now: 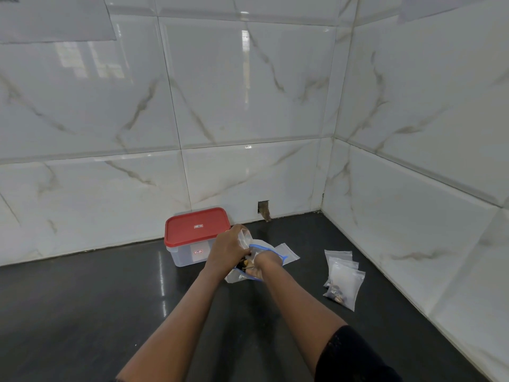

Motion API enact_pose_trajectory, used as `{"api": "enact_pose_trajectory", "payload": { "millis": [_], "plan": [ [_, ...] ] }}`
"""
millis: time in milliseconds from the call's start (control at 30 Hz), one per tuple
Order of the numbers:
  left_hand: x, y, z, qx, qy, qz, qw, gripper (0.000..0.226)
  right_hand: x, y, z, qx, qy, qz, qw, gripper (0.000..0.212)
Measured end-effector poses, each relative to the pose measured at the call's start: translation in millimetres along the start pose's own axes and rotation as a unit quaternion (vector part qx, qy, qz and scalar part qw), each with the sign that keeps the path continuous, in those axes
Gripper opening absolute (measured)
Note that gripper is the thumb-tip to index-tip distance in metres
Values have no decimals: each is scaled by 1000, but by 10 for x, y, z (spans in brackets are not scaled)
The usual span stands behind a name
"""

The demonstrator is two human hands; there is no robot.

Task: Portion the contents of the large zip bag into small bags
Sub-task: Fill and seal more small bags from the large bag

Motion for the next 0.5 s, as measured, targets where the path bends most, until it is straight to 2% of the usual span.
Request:
{"api": "enact_pose_trajectory", "payload": {
  "millis": [67, 267, 400, 500],
  "plan": [
    [-5, 13, -19, 0, -1, 1, 1000, 47, 24, -61, -15, 24, 28, -7, 999, 24],
    [-13, 55, -41, -7, -6, -2, 1000, 49, 61, 22, -4, -33, 14, 17, 999, 16],
    [-1, 88, -28, -6, -1, 9, 1000, 45, 232, 406, 30, -45, -4, 19, 999, 25],
    [22, 109, -3, -10, -3, 19, 1000, 43, 193, 255, -62, -76, -28, 18, 997, 17]
  ]
}}
Point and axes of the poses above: each hand's wrist, its own y-axis towards the middle knuckle, its own x-axis out of the palm, z = x × y, the point moved 4 cm from there along y, towards the middle knuckle, and after that the axes turned 15 degrees about z, right-handed, at the moved point
